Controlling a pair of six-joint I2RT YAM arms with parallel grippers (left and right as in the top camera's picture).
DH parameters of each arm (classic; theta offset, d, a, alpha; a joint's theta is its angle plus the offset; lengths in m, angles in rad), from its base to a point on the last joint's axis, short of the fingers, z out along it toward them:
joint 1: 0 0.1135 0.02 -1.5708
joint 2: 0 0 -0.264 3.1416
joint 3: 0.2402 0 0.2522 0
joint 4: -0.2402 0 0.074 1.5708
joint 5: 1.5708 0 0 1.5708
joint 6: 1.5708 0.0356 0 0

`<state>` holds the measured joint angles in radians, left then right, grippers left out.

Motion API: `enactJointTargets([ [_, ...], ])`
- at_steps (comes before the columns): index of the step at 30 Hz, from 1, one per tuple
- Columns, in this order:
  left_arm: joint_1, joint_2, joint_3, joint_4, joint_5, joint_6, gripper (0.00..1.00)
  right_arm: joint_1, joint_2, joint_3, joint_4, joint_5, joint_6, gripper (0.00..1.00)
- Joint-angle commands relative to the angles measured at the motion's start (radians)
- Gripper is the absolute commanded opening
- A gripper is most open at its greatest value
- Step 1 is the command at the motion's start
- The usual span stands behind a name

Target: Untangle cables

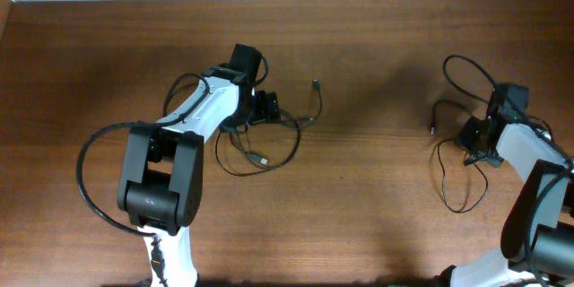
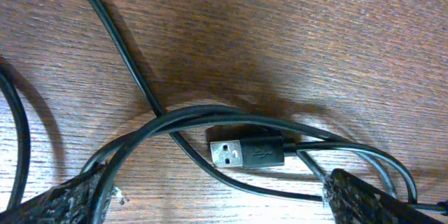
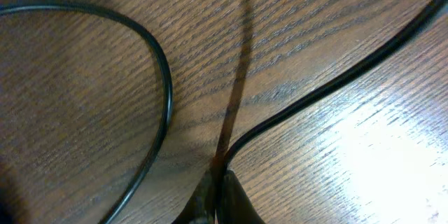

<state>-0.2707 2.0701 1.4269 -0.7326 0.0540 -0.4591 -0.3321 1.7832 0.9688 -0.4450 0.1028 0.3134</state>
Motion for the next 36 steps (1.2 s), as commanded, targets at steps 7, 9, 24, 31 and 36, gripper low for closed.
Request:
enactJointTargets([
  [7, 0.010, 0.051, -0.038, -0.009, -0.017, 0.005, 0.99, -0.008, -0.036, 0.119, -0.315, -0.040, -0.029, 0.86],
  [9, 0.010, 0.051, -0.038, -0.009, -0.017, 0.005, 0.99, -0.007, -0.012, 0.111, -0.310, -0.048, -0.028, 0.97],
  [24, 0.010, 0.051, -0.038, -0.009, -0.017, 0.005, 0.99, 0.115, 0.071, 0.087, -0.214, 0.062, -0.029, 0.04],
  [31, 0.010, 0.051, -0.038, -0.009, -0.017, 0.005, 0.99, 0.060, 0.071, 0.577, -0.503, -0.001, -0.097, 0.04],
  [36, 0.010, 0.051, -0.038, -0.009, -0.017, 0.005, 0.99, 0.056, 0.098, 0.572, -0.434, 0.011, -0.105, 0.04],
])
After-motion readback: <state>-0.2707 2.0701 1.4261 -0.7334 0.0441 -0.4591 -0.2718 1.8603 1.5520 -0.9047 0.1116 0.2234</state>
